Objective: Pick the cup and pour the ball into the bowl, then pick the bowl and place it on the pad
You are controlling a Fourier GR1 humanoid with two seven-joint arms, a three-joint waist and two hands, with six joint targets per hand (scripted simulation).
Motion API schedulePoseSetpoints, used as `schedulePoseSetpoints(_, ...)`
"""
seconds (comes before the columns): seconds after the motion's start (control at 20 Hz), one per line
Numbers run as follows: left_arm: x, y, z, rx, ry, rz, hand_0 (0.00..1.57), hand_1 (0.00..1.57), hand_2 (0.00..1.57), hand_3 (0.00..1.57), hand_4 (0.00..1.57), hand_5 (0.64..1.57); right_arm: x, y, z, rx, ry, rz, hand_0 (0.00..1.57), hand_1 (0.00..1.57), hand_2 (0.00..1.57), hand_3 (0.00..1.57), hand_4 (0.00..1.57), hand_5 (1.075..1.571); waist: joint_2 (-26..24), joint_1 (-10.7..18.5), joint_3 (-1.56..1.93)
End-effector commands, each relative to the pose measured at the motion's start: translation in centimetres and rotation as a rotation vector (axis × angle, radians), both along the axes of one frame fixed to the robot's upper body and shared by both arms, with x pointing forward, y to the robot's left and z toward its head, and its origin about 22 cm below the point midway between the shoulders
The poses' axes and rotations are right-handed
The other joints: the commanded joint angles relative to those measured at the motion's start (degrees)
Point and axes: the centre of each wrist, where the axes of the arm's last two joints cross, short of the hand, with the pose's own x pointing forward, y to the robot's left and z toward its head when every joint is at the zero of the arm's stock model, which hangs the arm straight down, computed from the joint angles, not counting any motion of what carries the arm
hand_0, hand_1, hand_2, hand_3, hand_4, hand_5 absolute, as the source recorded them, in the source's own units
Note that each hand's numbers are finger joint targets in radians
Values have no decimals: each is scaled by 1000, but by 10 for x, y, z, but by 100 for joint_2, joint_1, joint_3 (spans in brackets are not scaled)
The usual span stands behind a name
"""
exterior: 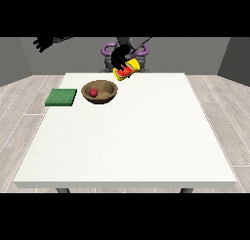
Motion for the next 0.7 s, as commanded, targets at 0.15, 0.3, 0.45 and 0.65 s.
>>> schedulePoseSetpoints(0.15, 12, 14, 11, 203, -38, -25, 1514, 1514, 1571, 1571, 1256, 1511, -10, -23, 2, 0, -13, 2, 0, 0, 0, 308, 473, 1570, 34, 30, -6)
schedulePoseSetpoints(0.3, 2, -11, 18, 204, -46, -47, 1517, 1517, 1571, 1571, 1268, 1501, -5, -11, -2, 7, -6, -22, 0, 0, 0, 286, 461, 1570, 61, 127, -6)
schedulePoseSetpoints(0.45, 10, -8, 31, 225, -84, -55, 1513, 1513, 1571, 1571, 1286, 1489, 5, -10, 13, 8, -6, 5, 0, 0, 0, 305, 497, 1569, 187, 161, -7)
schedulePoseSetpoints(0.65, 1, 25, 0, 128, -2, -28, 1526, 1526, 1571, 1571, 1276, 1496, -14, -9, -10, 19, 59, 1, 0, 0, 0, 319, 525, 1569, -132, 233, -8)
